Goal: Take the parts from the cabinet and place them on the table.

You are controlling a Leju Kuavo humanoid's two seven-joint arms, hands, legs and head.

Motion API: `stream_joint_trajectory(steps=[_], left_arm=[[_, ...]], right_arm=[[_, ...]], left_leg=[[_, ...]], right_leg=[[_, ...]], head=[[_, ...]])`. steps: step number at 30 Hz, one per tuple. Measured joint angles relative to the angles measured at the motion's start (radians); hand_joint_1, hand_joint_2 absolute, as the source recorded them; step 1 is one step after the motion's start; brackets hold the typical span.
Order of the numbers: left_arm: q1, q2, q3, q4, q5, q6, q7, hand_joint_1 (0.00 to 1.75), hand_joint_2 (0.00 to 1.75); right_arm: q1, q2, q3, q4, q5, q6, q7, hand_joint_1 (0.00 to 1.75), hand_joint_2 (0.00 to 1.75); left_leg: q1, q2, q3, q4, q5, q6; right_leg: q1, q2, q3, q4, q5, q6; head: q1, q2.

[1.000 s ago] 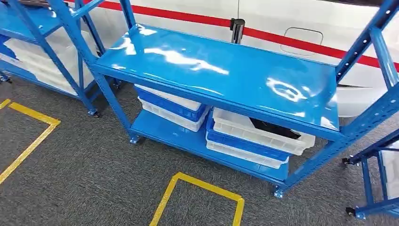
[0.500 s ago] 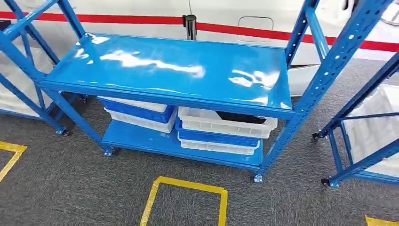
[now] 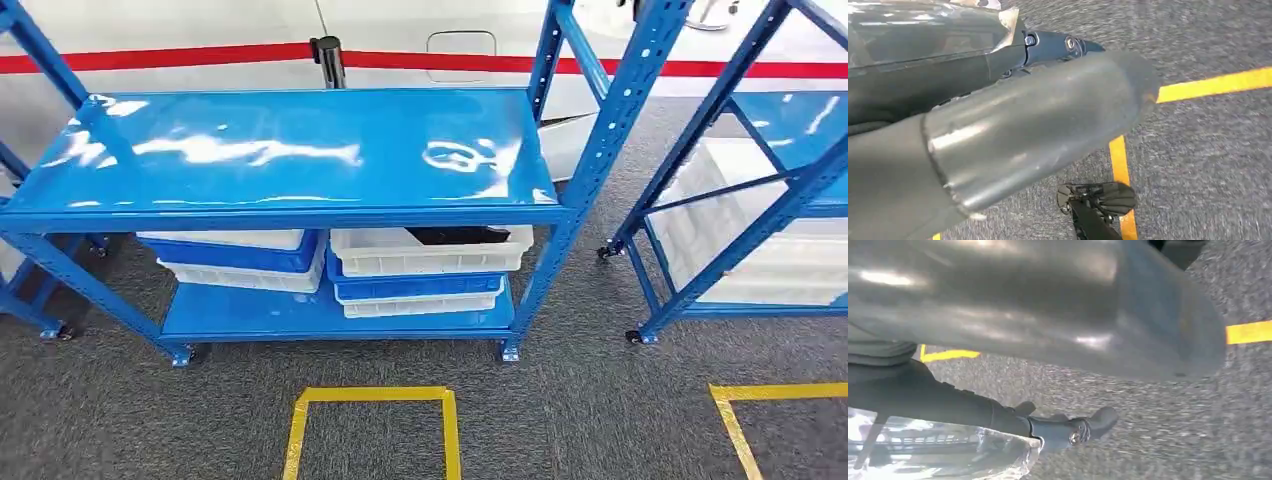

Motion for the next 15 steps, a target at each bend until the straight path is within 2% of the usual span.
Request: stream_joint_trajectory(steps=[1, 2, 3, 4, 5, 6, 8, 9, 10, 11, 12, 13, 14, 15], left_arm=[[-0.001, 0.000, 0.000, 0.000, 0.000, -0.001, 0.000, 0.00, 0.00], [-0.001, -0.001, 0.000, 0.000, 0.000, -0.002, 0.000, 0.00, 0.00], [-0.001, -0.003, 0.000, 0.000, 0.000, -0.002, 0.000, 0.00, 0.00], [-0.002, -0.003, 0.000, 0.000, 0.000, -0.002, 0.000, 0.00, 0.00], [-0.002, -0.002, 0.000, 0.000, 0.000, -0.002, 0.000, 0.00, 0.00], [-0.003, -0.002, 0.000, 0.000, 0.000, -0.002, -0.001, 0.00, 0.00], [-0.010, -0.002, 0.000, 0.000, 0.000, -0.002, -0.003, 0.00, 0.00], [-0.012, -0.002, 0.000, 0.000, 0.000, -0.002, -0.004, 0.00, 0.00], [-0.012, -0.002, 0.000, 0.000, 0.001, -0.002, -0.006, 0.00, 0.00], [-0.010, -0.003, -0.001, 0.000, 0.001, -0.003, -0.010, 0.00, 0.00], [-0.009, -0.004, -0.001, 0.000, 0.002, -0.003, -0.010, 0.00, 0.00], [-0.006, -0.003, -0.001, 0.000, 0.002, -0.004, -0.011, 0.00, 0.00], [-0.004, -0.003, -0.001, 0.000, 0.003, -0.004, -0.012, 0.00, 0.00], [-0.003, -0.003, -0.001, 0.000, 0.003, -0.004, -0.012, 0.00, 0.00]], right_arm=[[0.003, -0.002, 0.000, 0.000, 0.000, 0.000, 0.000, 0.00, 0.00], [0.004, -0.003, 0.000, 0.000, 0.000, 0.000, -0.001, 0.00, 0.00], [0.004, -0.005, -0.001, 0.000, 0.000, 0.000, -0.001, 0.00, 0.00], [0.002, -0.006, -0.001, 0.000, 0.000, 0.000, -0.002, 0.00, 0.00], [-0.002, -0.003, -0.001, 0.000, 0.000, 0.000, -0.003, 0.00, 0.00], [-0.002, -0.005, -0.001, 0.000, 0.001, 0.000, -0.005, 0.00, 0.00], [0.004, -0.006, -0.001, 0.000, 0.003, 0.000, -0.006, 0.00, 0.00], [0.006, -0.006, -0.001, 0.000, 0.003, 0.000, -0.007, 0.00, 0.00], [0.006, -0.006, -0.001, 0.000, 0.005, -0.003, -0.011, 0.00, 0.00], [0.004, -0.007, -0.001, 0.000, 0.006, -0.007, -0.013, 0.00, 0.00], [0.003, -0.006, -0.001, 0.000, 0.008, -0.010, -0.014, 0.00, 0.00], [0.002, -0.006, -0.001, 0.000, 0.010, -0.013, -0.014, 0.00, 0.00], [0.003, -0.005, -0.001, 0.000, 0.012, -0.016, -0.016, 0.00, 0.00], [0.004, -0.005, -0.001, 0.000, 0.012, -0.017, -0.016, 0.00, 0.00]], left_leg=[[0.000, 0.014, 0.000, 0.000, 0.000, -0.002], [0.001, 0.027, 0.001, 0.002, -0.002, -0.005], [0.004, 0.041, 0.001, 0.007, -0.005, -0.010], [0.002, 0.053, 0.000, 0.018, -0.011, -0.019], [-0.007, 0.063, -0.006, 0.030, -0.023, -0.032], [-0.007, 0.073, -0.003, 0.030, -0.023, -0.040], [-0.001, 0.089, 0.002, 0.027, -0.019, -0.049], [0.003, 0.095, 0.003, 0.028, -0.023, -0.054], [0.011, 0.051, -0.001, 0.043, -0.040, -0.064], [0.012, -0.003, -0.021, 0.092, -0.082, -0.066], [0.012, -0.031, -0.054, 0.169, -0.128, -0.068], [0.012, -0.043, -0.089, 0.247, -0.164, -0.070], [0.012, -0.048, -0.123, 0.315, -0.188, -0.071], [0.012, -0.048, -0.137, 0.341, -0.186, -0.071]], right_leg=[[-0.003, -0.003, 0.024, -0.036, 0.018, 0.012], [-0.005, -0.012, 0.068, -0.108, 0.045, 0.025], [-0.007, -0.033, 0.125, -0.205, 0.074, 0.036], [-0.008, -0.076, 0.175, -0.285, 0.090, 0.039], [0.000, -0.095, 0.181, -0.299, 0.086, 0.026], [-0.001, -0.073, 0.175, -0.298, 0.090, 0.012], [0.006, -0.056, 0.159, -0.296, 0.092, 0.002], [-0.002, -0.044, 0.163, -0.301, 0.096, -0.006], [-0.010, -0.036, 0.170, -0.302, 0.101, -0.013], [-0.010, -0.032, 0.167, -0.302, 0.105, -0.021], [-0.008, -0.024, 0.164, -0.302, 0.108, -0.025], [-0.005, -0.017, 0.162, -0.301, 0.109, -0.027], [-0.002, -0.010, 0.160, -0.301, 0.110, -0.027], [-0.001, -0.005, 0.160, -0.301, 0.110, -0.027]], head=[[-0.001, 0.000], [0.000, 0.000], [0.000, 0.000], [0.001, 0.000], [0.004, 0.000], [-0.006, 0.000], [-0.006, 0.000], [-0.005, 0.000], [-0.007, 0.000], [-0.010, 0.000], [-0.011, 0.000], [-0.011, 0.000], [-0.011, 0.000], [-0.010, 0.000]])
